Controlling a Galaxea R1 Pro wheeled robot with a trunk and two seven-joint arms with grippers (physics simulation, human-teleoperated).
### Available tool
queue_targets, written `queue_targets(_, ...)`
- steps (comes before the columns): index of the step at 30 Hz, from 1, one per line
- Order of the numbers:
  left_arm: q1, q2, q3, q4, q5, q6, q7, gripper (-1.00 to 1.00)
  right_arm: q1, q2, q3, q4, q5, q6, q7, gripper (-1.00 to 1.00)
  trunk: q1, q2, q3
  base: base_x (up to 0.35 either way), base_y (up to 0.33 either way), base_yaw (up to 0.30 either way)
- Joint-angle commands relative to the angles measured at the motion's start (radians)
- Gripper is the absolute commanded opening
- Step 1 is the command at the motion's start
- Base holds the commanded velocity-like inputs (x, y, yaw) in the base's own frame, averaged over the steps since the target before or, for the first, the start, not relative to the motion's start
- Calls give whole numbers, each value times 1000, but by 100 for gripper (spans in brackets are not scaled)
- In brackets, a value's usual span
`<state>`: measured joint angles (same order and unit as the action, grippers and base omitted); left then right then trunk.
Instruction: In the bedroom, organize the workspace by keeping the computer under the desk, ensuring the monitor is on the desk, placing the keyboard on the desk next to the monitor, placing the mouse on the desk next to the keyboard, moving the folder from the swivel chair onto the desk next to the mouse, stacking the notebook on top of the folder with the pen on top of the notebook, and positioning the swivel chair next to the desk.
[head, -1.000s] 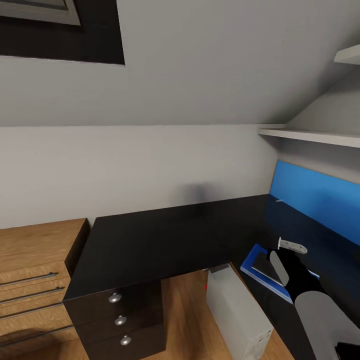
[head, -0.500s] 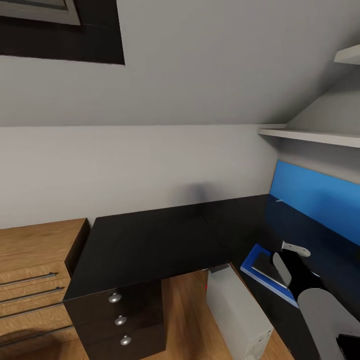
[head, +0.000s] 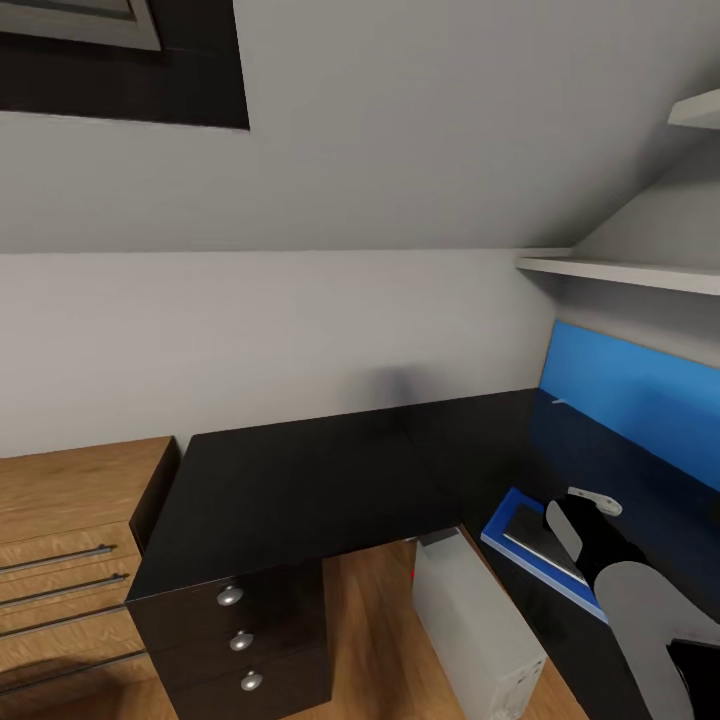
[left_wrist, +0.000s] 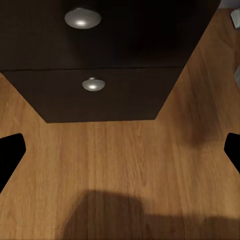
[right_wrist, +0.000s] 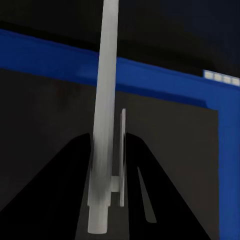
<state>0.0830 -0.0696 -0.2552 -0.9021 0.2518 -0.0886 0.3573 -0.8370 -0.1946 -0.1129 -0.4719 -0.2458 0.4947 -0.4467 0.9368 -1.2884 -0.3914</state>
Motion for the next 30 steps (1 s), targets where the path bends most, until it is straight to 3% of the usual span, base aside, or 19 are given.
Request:
queue_targets(1,0,1,-3,-2,11,-6,4,100,0,0,1,-1,-11,2,-6,-100,0,-1,-1,0,0,0)
queue_targets(30,0,1,-1,-26,12,-8,5,100,-1,7,1,-3,-16,83,-6,-100,0,-1,-1,0,0,0)
